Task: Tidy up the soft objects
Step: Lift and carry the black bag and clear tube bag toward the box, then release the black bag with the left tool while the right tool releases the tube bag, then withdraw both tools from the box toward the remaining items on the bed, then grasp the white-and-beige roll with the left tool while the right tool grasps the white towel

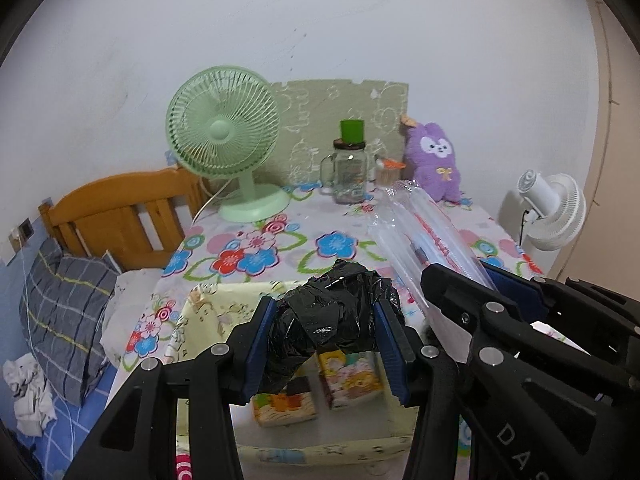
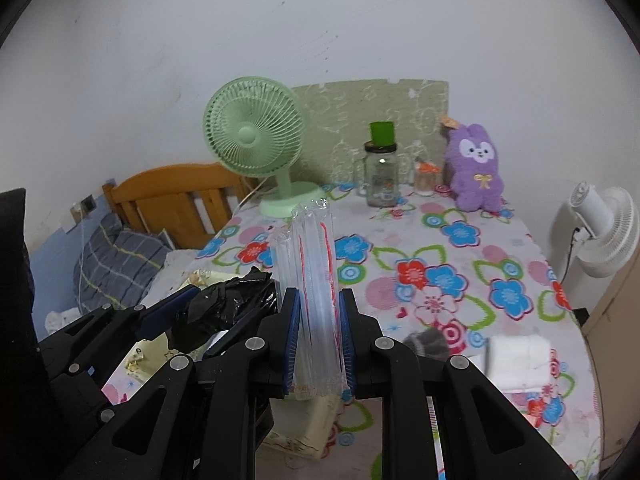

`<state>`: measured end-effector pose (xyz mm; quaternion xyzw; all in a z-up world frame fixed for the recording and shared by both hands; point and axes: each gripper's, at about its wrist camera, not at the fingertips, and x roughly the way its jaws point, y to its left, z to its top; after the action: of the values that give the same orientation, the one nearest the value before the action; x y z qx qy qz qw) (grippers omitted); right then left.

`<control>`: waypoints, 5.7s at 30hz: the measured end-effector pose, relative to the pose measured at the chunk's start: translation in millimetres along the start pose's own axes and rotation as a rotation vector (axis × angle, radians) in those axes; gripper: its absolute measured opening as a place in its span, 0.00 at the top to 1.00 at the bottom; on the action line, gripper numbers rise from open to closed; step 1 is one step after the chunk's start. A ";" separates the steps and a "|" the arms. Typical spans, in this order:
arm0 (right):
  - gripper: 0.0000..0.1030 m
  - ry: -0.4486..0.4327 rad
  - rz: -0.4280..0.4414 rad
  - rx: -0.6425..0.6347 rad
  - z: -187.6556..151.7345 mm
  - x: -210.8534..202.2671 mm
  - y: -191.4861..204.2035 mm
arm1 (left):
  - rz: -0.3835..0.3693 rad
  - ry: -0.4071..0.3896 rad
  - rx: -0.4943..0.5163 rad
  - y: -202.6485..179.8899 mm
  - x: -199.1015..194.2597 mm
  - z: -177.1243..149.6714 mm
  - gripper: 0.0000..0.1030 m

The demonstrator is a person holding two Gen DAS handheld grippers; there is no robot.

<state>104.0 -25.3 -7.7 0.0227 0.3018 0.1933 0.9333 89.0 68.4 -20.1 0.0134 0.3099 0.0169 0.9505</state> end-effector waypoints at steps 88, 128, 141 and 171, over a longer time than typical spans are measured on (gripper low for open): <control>0.03 0.023 -0.034 -0.016 -10.5 4.4 -18.0 | 0.018 0.027 -0.021 -14.2 -1.2 -14.5 0.13; 0.03 -0.053 -0.198 0.002 -55.6 -69.6 -109.6 | -0.180 0.000 0.099 -131.2 -20.3 -40.2 0.13; 0.03 -0.052 -0.244 0.043 -82.2 -53.4 -138.0 | -0.223 0.074 0.127 -155.3 12.8 -60.4 0.13; 0.03 0.057 -0.271 0.083 -78.8 18.7 -184.0 | -0.130 0.141 0.140 -166.5 93.2 -48.6 0.21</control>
<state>136.6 -194.3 -111.7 0.0147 0.3364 0.0533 0.9401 139.5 -93.4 -120.2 0.0583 0.3766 -0.0656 0.9222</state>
